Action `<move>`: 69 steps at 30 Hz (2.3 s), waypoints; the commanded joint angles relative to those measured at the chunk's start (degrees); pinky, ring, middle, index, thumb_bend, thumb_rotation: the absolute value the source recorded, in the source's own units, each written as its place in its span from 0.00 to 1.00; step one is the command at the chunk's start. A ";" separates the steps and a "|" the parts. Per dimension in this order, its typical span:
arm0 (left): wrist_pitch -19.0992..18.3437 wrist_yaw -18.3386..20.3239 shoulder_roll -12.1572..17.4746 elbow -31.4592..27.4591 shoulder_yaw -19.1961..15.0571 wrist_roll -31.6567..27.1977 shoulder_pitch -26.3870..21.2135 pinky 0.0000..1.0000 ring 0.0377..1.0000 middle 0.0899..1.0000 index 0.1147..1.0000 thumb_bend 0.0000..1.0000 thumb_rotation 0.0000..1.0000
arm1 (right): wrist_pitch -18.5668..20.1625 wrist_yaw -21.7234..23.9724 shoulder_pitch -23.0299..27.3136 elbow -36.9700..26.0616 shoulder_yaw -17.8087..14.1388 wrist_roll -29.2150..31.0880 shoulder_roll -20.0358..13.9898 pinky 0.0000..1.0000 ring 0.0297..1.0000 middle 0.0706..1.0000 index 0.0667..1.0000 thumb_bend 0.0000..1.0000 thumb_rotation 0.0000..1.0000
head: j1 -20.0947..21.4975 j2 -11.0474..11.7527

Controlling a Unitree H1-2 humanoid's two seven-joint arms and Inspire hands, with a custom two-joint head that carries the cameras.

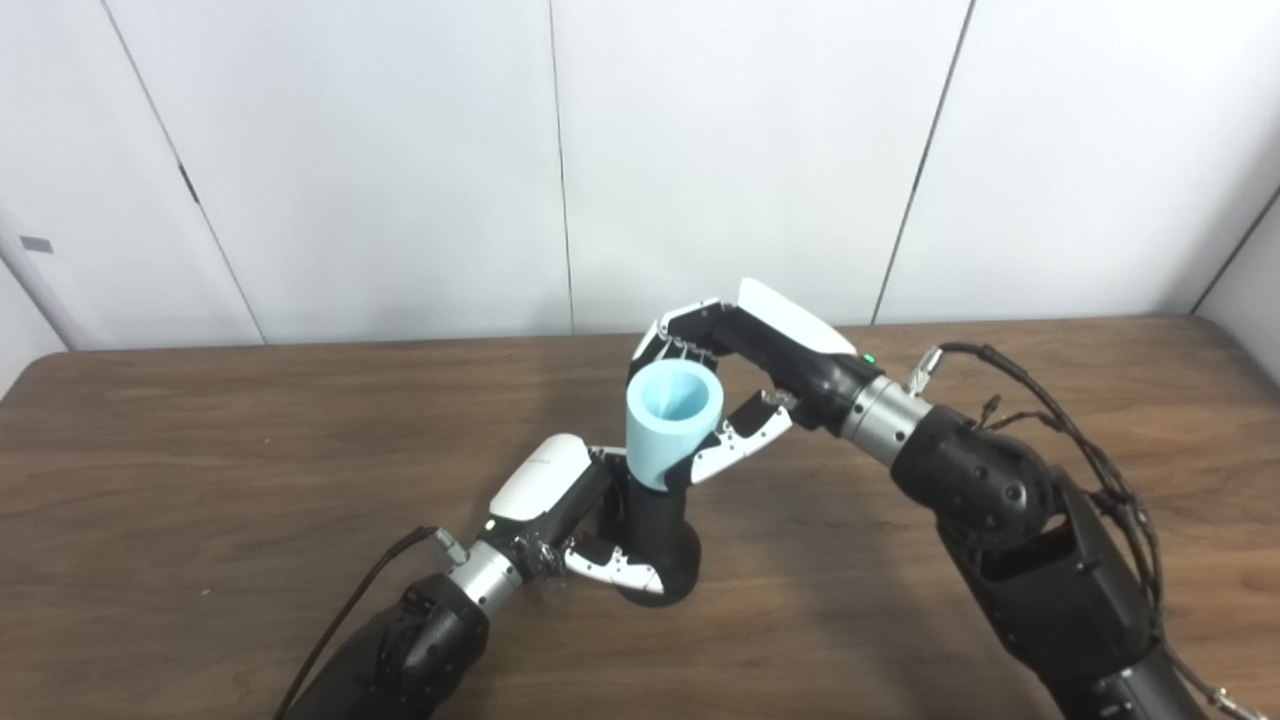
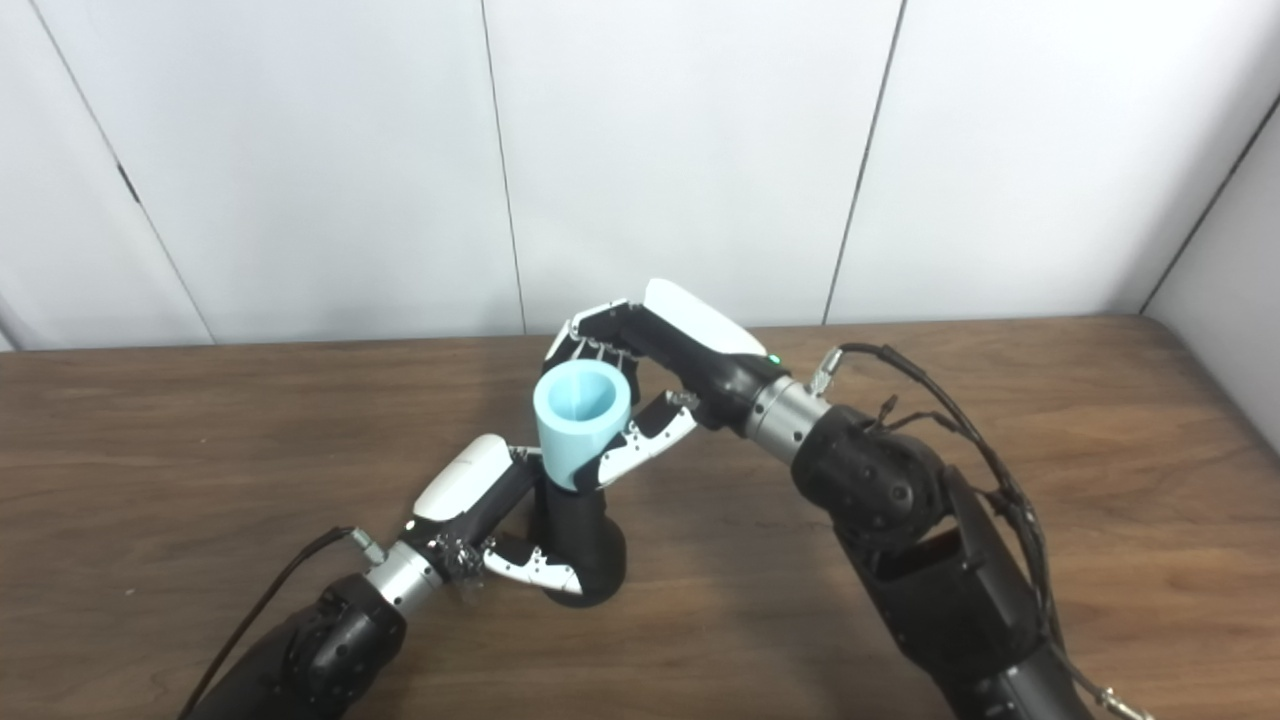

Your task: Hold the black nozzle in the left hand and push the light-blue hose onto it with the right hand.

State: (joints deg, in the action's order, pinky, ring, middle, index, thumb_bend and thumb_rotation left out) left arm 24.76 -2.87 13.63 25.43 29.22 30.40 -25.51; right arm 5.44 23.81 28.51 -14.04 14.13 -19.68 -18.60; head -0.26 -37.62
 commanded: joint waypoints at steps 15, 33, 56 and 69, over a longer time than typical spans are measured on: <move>-4.98 4.68 -0.50 2.60 3.00 3.34 5.93 0.37 0.40 0.44 0.45 0.50 0.00 | -1.44 -0.77 -0.96 -1.77 0.76 -0.54 0.02 0.28 0.36 0.43 0.51 0.51 0.00 | -0.73 -1.13; -6.16 5.10 -0.19 1.47 3.13 3.42 6.07 0.38 0.40 0.44 0.45 0.50 0.00 | 6.62 5.08 4.47 -4.95 -0.50 2.29 -2.10 0.29 0.37 0.43 0.51 0.51 0.00 | -0.95 -2.24; -6.34 5.41 0.27 0.43 2.95 3.07 6.54 0.38 0.41 0.45 0.44 0.50 0.00 | 2.41 3.44 3.09 -3.28 -0.88 1.16 -2.25 0.31 0.38 0.44 0.49 0.52 0.00 | -0.71 -2.84; -6.67 5.82 0.24 -0.09 3.13 2.98 6.60 0.37 0.40 0.45 0.44 0.50 0.00 | 3.40 -0.69 1.96 -1.78 -2.99 0.64 1.92 0.27 0.36 0.42 0.52 0.51 0.00 | -0.92 -3.39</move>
State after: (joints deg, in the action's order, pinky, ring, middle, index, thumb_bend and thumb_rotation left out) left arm 21.91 -2.84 13.50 22.74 29.30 30.42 -24.29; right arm 9.31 24.94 29.08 -14.89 12.12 -19.13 -16.76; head -0.79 -40.61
